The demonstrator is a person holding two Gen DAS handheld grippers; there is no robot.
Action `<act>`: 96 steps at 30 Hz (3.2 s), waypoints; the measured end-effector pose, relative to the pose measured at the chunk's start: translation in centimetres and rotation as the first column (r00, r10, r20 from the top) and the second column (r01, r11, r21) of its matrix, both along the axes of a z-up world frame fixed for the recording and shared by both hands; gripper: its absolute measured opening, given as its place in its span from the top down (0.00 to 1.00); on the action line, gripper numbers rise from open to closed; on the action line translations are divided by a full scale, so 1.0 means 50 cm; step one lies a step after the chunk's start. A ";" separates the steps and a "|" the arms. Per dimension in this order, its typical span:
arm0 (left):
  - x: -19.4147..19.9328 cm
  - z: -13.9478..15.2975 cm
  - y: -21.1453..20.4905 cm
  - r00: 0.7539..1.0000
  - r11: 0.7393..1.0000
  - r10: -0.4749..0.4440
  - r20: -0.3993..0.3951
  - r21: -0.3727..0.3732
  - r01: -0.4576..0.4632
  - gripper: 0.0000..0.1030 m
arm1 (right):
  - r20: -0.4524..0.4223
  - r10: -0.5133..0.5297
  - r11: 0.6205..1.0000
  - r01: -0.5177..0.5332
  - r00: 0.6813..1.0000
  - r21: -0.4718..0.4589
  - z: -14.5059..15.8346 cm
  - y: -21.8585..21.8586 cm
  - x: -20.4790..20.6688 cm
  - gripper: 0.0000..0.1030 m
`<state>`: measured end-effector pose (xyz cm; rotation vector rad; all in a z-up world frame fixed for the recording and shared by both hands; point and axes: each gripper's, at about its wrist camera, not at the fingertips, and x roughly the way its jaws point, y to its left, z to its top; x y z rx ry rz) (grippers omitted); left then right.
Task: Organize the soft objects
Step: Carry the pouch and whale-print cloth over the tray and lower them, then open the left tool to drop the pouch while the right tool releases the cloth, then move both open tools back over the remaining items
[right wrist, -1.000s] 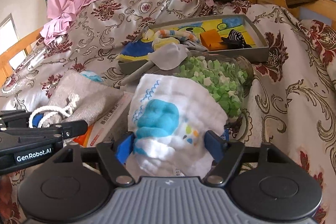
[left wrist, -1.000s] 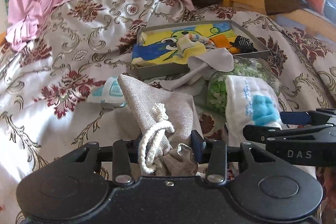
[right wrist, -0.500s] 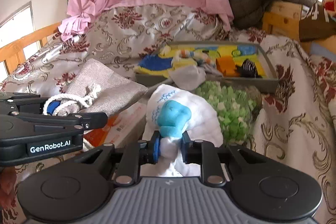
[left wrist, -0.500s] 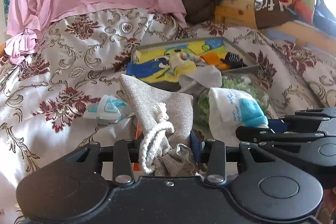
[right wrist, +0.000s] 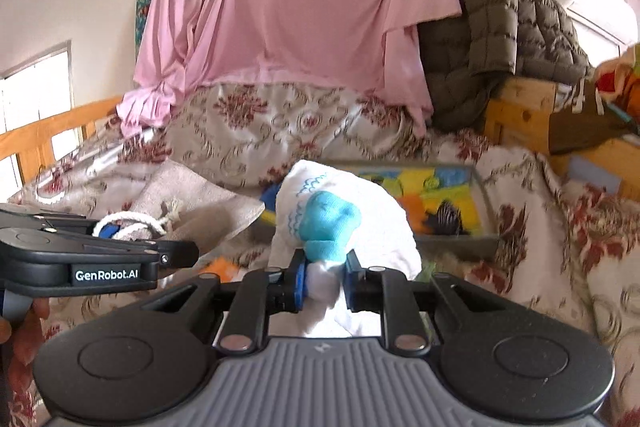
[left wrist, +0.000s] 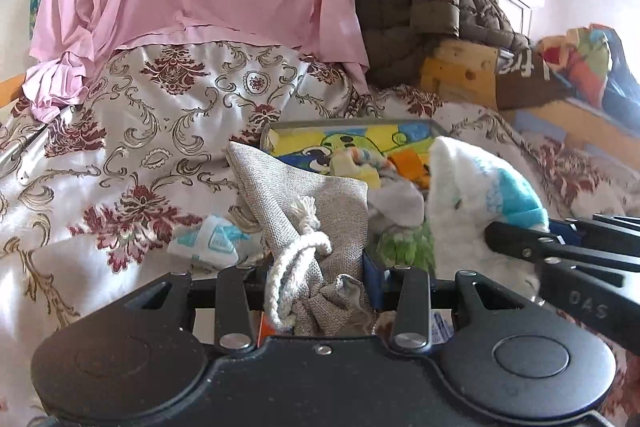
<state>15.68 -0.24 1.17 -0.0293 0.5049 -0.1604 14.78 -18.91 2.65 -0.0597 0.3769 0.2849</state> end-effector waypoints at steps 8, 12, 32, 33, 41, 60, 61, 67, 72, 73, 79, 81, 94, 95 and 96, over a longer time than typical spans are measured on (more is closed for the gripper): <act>0.121 0.066 -0.029 0.996 0.998 -0.060 0.061 0.013 0.059 0.58 | 0.097 -0.023 1.000 0.021 0.995 0.019 0.057 -0.042 0.166 0.80; 0.224 0.081 -0.043 0.995 0.998 -0.066 0.074 0.000 0.066 0.58 | 0.124 -0.074 0.996 0.068 0.989 0.054 0.048 -0.063 0.276 0.80; 0.583 -0.024 -0.086 0.998 0.991 0.003 -0.069 -0.137 -0.013 0.58 | -0.091 -0.174 0.974 0.185 0.981 0.129 -0.080 -0.118 0.516 0.80; 0.587 -0.032 -0.086 0.996 0.990 -0.004 -0.092 -0.138 -0.009 0.58 | -0.106 -0.173 0.975 0.185 0.979 0.126 -0.082 -0.117 0.520 0.80; 0.594 -0.068 -0.089 0.978 0.992 0.004 -0.208 -0.122 -0.030 0.57 | -0.157 -0.167 0.976 0.186 0.973 0.111 -0.083 -0.113 0.525 0.75; 0.528 -0.019 -0.096 0.981 0.997 0.039 -0.188 -0.059 -0.051 0.29 | -0.123 -0.180 0.972 0.196 0.976 0.129 -0.036 -0.142 0.478 0.41; 0.516 -0.010 -0.093 0.985 0.996 0.047 -0.166 -0.064 -0.059 0.25 | -0.116 -0.184 0.971 0.198 0.976 0.132 -0.029 -0.145 0.470 0.38; 0.453 0.049 -0.083 0.995 0.990 0.075 -0.067 -0.116 -0.082 0.18 | -0.057 -0.196 0.968 0.203 0.979 0.147 0.022 -0.162 0.408 0.24; 0.387 0.098 -0.087 0.997 0.988 0.075 0.014 -0.136 -0.072 0.10 | -0.014 -0.219 0.959 0.218 0.976 0.179 0.060 -0.175 0.349 0.11; 0.374 0.104 -0.087 0.997 0.988 0.074 0.024 -0.138 -0.070 0.09 | -0.006 -0.223 0.957 0.220 0.975 0.187 0.067 -0.177 0.336 0.09; 0.281 0.132 -0.087 0.993 0.984 0.088 0.078 -0.160 -0.074 0.06 | 0.032 -0.230 0.955 0.219 0.973 0.202 0.092 -0.178 0.263 0.03; 0.252 0.138 -0.085 0.991 0.983 0.096 0.093 -0.166 -0.080 0.05 | 0.043 -0.227 0.955 0.213 0.973 0.208 0.099 -0.177 0.237 0.01; 0.074 0.150 -0.054 0.979 0.979 0.134 0.151 -0.177 -0.106 0.01 | 0.089 -0.211 0.959 0.189 0.973 0.211 0.110 -0.159 0.065 0.00; 0.059 0.149 -0.050 0.979 0.978 0.137 0.153 -0.176 -0.109 0.01 | 0.089 -0.210 0.959 0.188 0.974 0.212 0.108 -0.158 0.051 0.00; 0.047 0.147 -0.047 0.978 0.978 0.139 0.153 -0.176 -0.112 0.01 | 0.087 -0.208 0.959 0.186 0.974 0.213 0.106 -0.157 0.038 0.00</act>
